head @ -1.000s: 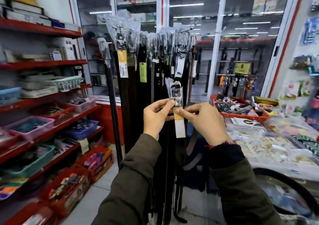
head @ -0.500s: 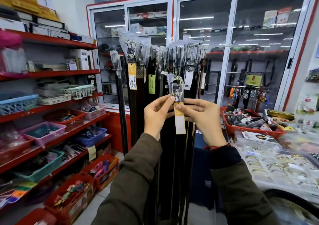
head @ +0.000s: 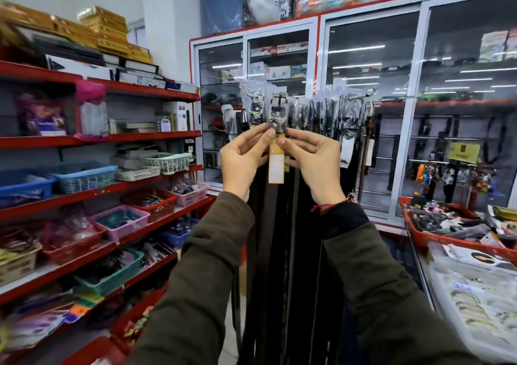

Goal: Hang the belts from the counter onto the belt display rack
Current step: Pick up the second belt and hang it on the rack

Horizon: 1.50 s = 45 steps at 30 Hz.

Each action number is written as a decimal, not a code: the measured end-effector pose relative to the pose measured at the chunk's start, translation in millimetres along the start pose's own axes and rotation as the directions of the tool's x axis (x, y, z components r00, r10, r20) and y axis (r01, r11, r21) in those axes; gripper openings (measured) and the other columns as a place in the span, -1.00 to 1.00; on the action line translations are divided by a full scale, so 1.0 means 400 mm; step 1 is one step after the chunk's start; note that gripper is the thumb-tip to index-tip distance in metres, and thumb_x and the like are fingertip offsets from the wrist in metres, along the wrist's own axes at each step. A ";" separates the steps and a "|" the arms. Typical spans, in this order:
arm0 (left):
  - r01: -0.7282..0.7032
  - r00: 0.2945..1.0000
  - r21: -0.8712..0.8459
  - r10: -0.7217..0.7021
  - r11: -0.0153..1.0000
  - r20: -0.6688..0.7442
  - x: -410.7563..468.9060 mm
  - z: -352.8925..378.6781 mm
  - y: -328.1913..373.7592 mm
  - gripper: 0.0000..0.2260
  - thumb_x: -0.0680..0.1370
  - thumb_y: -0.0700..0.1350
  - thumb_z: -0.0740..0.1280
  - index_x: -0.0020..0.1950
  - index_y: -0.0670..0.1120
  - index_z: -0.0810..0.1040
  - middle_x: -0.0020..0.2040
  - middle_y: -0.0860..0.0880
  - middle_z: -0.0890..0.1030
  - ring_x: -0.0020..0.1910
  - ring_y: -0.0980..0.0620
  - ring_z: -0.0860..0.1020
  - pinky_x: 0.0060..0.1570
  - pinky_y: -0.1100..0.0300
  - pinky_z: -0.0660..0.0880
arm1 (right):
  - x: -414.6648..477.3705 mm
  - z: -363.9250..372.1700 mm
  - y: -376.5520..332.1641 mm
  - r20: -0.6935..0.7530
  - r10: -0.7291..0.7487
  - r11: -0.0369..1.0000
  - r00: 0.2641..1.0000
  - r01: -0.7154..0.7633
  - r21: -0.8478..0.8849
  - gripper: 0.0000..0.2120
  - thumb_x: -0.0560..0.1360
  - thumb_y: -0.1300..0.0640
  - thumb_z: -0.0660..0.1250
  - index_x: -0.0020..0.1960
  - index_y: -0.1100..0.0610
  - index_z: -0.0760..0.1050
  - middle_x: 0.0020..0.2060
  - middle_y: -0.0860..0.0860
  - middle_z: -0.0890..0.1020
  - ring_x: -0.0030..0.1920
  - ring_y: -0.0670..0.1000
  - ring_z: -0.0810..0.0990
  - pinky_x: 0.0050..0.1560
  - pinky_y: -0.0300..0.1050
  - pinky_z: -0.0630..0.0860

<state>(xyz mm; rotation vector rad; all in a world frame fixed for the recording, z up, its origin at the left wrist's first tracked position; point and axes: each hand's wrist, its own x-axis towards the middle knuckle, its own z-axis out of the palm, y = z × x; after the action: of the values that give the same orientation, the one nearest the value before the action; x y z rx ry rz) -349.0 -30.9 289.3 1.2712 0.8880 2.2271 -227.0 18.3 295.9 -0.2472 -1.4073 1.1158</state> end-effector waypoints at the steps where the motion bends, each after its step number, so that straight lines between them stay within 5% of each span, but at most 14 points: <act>1: -0.007 1.000 0.021 0.007 1.000 -0.004 0.007 -0.011 0.011 -0.75 0.54 -0.20 0.47 0.22 -0.15 0.66 -0.01 -0.09 0.75 0.00 0.02 0.72 -0.05 0.16 0.68 | 0.009 0.018 0.001 0.003 -0.003 1.000 1.000 0.003 0.009 -0.72 0.47 0.31 0.51 0.17 0.30 0.63 -0.14 0.13 0.76 -0.14 0.00 0.77 -0.20 -0.13 0.70; 4: -0.041 0.999 0.057 0.042 0.998 -0.027 0.032 -0.039 0.032 -0.71 0.54 -0.19 0.48 0.26 -0.13 0.65 0.01 -0.11 0.76 0.04 -0.02 0.73 0.07 0.03 0.68 | 0.034 0.066 0.003 0.022 -0.008 1.000 1.000 0.008 0.027 -0.71 0.47 0.30 0.51 0.17 0.31 0.62 -0.12 0.16 0.76 -0.15 0.02 0.77 -0.18 -0.10 0.71; 11: -0.034 0.994 0.056 0.040 0.998 -0.101 0.104 -0.067 0.067 -0.70 0.54 -0.19 0.47 0.27 -0.17 0.64 -0.01 -0.07 0.74 -0.06 0.06 0.72 0.01 0.09 0.68 | 0.100 0.145 0.002 0.018 -0.021 1.000 1.000 0.021 -0.022 -0.72 0.45 0.29 0.53 0.15 0.31 0.65 -0.08 0.20 0.76 -0.09 0.12 0.77 -0.21 -0.12 0.70; 16: 0.023 0.995 0.098 -0.013 0.995 -0.094 0.149 -0.074 0.071 -0.70 0.53 -0.18 0.48 0.26 -0.16 0.64 0.06 -0.12 0.73 0.12 -0.10 0.70 0.18 -0.11 0.63 | 0.138 0.156 0.010 -0.009 0.001 0.997 1.000 -0.001 -0.073 -0.72 0.45 0.27 0.54 0.13 0.32 0.65 -0.09 0.23 0.75 -0.09 0.16 0.78 -0.21 -0.08 0.72; 23: 0.059 0.994 0.114 -0.048 0.992 -0.098 0.161 -0.092 0.029 -0.72 0.52 -0.13 0.50 0.22 -0.15 0.68 0.12 -0.17 0.73 0.14 -0.14 0.70 0.11 0.01 0.65 | 0.134 0.149 0.042 -0.016 0.038 0.996 0.999 -0.039 -0.075 -0.77 0.51 0.26 0.47 0.14 0.34 0.65 -0.12 0.22 0.74 -0.26 0.00 0.75 -0.25 -0.14 0.70; 28: 0.118 0.991 0.134 -0.109 0.984 -0.076 0.180 -0.082 0.004 -0.72 0.55 -0.14 0.47 0.24 -0.17 0.66 0.13 -0.22 0.71 0.07 -0.12 0.69 -0.13 0.18 0.68 | 0.147 0.132 0.058 -0.035 0.088 0.994 0.995 -0.091 -0.065 -0.78 0.53 0.30 0.44 0.14 0.39 0.62 -0.15 0.21 0.71 -0.37 -0.09 0.72 -0.33 -0.21 0.67; 32: 0.068 0.994 0.246 -0.044 0.967 -0.098 0.189 -0.068 -0.037 -0.69 0.55 -0.18 0.46 0.29 -0.16 0.63 0.09 -0.20 0.72 0.11 -0.18 0.70 0.13 -0.07 0.65 | 0.154 0.108 0.082 -0.070 0.037 0.970 0.997 -0.052 -0.236 -0.77 0.53 0.30 0.43 0.18 0.31 0.62 -0.19 0.10 0.71 -0.28 -0.05 0.73 -0.34 -0.21 0.67; 35: -0.097 0.986 0.496 0.152 0.863 -0.072 0.156 -0.053 -0.071 -0.63 0.58 -0.20 0.41 0.39 -0.09 0.55 0.19 -0.11 0.67 0.03 0.09 0.65 0.16 0.14 0.63 | 0.145 0.078 0.120 -0.067 -0.085 0.881 0.994 0.044 -0.471 -0.75 0.57 0.29 0.35 0.23 0.20 0.62 -0.03 0.09 0.73 -0.04 0.06 0.74 -0.08 0.00 0.72; 37: -0.213 0.957 0.649 0.290 0.730 -0.013 0.119 -0.041 -0.098 -0.58 0.62 -0.13 0.34 0.48 -0.02 0.44 0.36 -0.04 0.52 0.20 0.08 0.56 0.28 0.17 0.51 | 0.119 0.052 0.134 -0.060 -0.205 0.781 0.977 0.126 -0.612 -0.75 0.60 0.23 0.29 0.25 0.13 0.61 0.08 0.04 0.70 0.05 0.03 0.69 0.10 0.02 0.66; 42: -0.306 0.888 0.867 0.446 0.394 0.110 0.012 -0.014 -0.173 -0.52 0.62 0.05 0.23 0.54 0.05 0.28 0.52 0.03 0.32 0.55 -0.02 0.27 0.52 -0.11 0.23 | 0.018 -0.043 0.169 0.007 -0.411 0.510 0.911 0.237 -0.827 -0.72 0.66 0.09 0.18 0.34 0.00 0.49 0.26 -0.03 0.50 0.23 0.05 0.55 0.11 0.02 0.59; 45: -0.385 0.875 0.873 0.419 0.299 0.243 -0.050 0.010 -0.226 -0.52 0.63 0.03 0.20 0.55 0.03 0.28 0.58 0.00 0.28 0.64 -0.05 0.10 0.62 -0.13 -0.02 | -0.041 -0.126 0.200 0.013 -0.451 0.356 0.893 0.192 -0.915 -0.64 0.65 0.07 0.19 0.44 0.04 0.43 0.40 0.01 0.44 0.43 0.04 0.41 0.39 0.04 0.45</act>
<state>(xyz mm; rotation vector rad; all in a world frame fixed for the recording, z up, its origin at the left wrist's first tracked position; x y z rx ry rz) -331.3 21.3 214.8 2.1251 2.2304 2.0647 -217.4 70.1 215.6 -0.8149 -1.6178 -0.1508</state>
